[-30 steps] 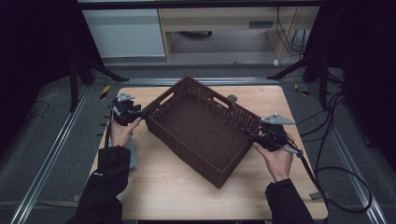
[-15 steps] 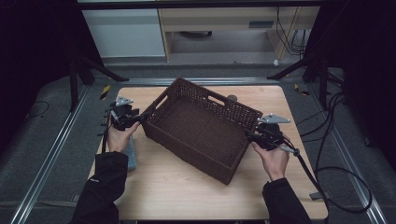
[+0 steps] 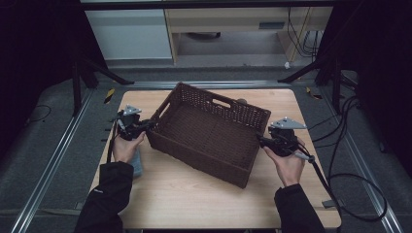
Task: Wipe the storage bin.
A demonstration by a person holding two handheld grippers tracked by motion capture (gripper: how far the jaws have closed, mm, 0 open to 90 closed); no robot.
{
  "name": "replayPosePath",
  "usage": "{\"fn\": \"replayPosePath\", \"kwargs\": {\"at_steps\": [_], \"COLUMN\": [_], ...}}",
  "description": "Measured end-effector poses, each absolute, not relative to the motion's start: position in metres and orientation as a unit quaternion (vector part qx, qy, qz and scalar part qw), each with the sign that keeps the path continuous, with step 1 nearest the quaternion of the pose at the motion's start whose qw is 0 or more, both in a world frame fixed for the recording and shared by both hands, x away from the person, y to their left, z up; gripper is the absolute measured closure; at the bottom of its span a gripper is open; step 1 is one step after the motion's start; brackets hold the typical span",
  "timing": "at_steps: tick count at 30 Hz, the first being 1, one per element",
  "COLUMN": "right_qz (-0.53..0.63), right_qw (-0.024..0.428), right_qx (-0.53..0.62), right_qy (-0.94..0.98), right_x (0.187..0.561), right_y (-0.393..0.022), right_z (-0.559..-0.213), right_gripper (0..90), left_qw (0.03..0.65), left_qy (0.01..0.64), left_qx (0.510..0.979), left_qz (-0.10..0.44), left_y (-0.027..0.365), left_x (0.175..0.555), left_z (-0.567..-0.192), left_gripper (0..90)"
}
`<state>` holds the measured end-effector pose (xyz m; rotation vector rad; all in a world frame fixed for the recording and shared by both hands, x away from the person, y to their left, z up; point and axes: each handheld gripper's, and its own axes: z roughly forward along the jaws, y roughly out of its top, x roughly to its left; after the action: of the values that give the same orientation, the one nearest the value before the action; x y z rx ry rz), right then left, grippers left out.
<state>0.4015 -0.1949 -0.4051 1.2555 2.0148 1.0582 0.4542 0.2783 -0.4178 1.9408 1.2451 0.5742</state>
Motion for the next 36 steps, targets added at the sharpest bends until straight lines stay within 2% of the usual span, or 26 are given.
{"fn": "replayPosePath", "kwargs": {"at_steps": [14,25,29,32,36], "right_qz": [0.373,0.370,0.370,0.375,0.388], "right_qw": [0.258,0.266,0.266,0.257,0.258], "right_qx": [0.458,0.473,0.475,0.478,0.487], "right_qy": [0.765,0.754,0.752,0.751,0.739], "right_x": [0.403,0.412,0.419,0.424,0.425], "right_y": [-0.184,-0.183,-0.185,-0.187,-0.191], "right_z": [-0.416,-0.422,-0.423,-0.423,-0.419], "right_gripper": [54.6,60.2,62.3,60.7,53.1], "left_qw": [0.369,0.375,0.370,0.374,0.371], "left_qy": [0.488,0.475,0.477,0.479,0.480], "left_qx": [0.758,0.760,0.764,0.763,0.768], "left_qz": [0.227,0.236,0.229,0.219,0.205], "left_y": [0.271,0.269,0.268,0.271,0.273], "left_x": [0.416,0.432,0.442,0.444,0.444], "left_z": [-0.417,-0.411,-0.415,-0.416,-0.422], "left_gripper": [68.3,56.1,55.9,56.1,65.5]}}
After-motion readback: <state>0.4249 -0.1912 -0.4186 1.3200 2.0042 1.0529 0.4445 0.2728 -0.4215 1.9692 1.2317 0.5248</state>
